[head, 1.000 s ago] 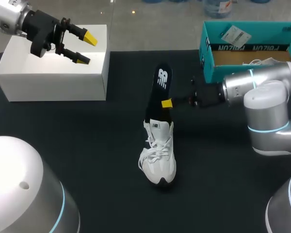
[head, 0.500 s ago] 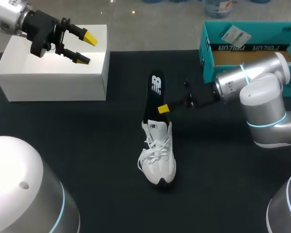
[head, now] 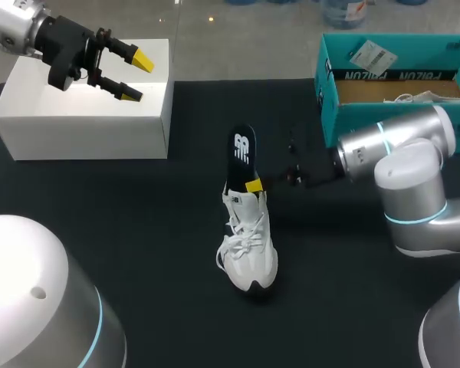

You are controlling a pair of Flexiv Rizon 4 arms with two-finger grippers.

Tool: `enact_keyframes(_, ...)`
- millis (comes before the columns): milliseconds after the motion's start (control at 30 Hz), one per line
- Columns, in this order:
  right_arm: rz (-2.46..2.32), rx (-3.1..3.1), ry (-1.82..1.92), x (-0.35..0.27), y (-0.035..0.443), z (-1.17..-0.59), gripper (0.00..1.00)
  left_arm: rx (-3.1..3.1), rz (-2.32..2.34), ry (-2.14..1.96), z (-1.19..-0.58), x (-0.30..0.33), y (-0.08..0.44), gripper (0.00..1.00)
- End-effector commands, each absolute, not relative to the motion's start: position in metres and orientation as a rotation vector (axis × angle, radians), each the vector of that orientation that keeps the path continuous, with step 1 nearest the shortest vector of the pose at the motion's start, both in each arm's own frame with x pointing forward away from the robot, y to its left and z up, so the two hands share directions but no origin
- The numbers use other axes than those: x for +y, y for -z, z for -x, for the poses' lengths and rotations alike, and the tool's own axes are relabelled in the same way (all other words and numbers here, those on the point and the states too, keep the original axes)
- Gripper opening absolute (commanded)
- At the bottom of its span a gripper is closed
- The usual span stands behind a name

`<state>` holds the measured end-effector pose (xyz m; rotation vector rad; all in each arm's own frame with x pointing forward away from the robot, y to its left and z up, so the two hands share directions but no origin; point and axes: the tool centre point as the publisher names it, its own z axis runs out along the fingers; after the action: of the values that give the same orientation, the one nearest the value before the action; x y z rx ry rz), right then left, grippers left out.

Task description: Take the shoe out of the shoebox, open the shoe tongue, remove and reinsert the insole, then place the shoe into the shoebox

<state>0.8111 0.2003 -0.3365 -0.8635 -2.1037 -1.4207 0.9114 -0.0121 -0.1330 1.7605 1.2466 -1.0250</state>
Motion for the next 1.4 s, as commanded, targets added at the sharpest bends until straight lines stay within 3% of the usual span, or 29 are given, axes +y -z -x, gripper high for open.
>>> enact_keyframes(33, 0.885, -2.143, 1.43, 0.2, 0.325, -0.809, 0.31, 1.248, -1.762, 1.022, -0.911, -0.012, 0.133, 1.0)
enact_keyframes(167, 0.866, -2.184, 1.431, 0.198, 0.314, -0.819, 0.36, 1.248, -1.762, 1.022, -0.911, -0.012, 0.133, 1.0)
enact_keyframes(433, 0.818, -2.249, 1.424, 0.19, 0.3, -0.844, 0.29, 1.248, -1.762, 1.022, -0.911, -0.012, 0.133, 1.0)
enact_keyframes(533, 0.814, -2.264, 1.423, 0.187, 0.296, -0.852, 0.18, 1.248, -1.762, 1.022, -0.911, -0.012, 0.133, 1.0)
enact_keyframes(600, 0.81, -2.264, 1.442, 0.186, 0.295, -0.855, 0.0, 1.248, -1.762, 1.022, -0.911, -0.012, 0.133, 1.0)
enact_keyframes(833, 0.697, -2.148, 1.597, 0.189, 0.305, -0.86, 0.0, 1.248, -1.762, 1.022, -0.911, -0.012, 0.133, 1.0)
enact_keyframes(1400, 0.746, -2.068, 1.43, 0.209, 0.332, -0.824, 0.0, 1.248, -1.762, 1.022, -0.911, -0.012, 0.133, 1.0)
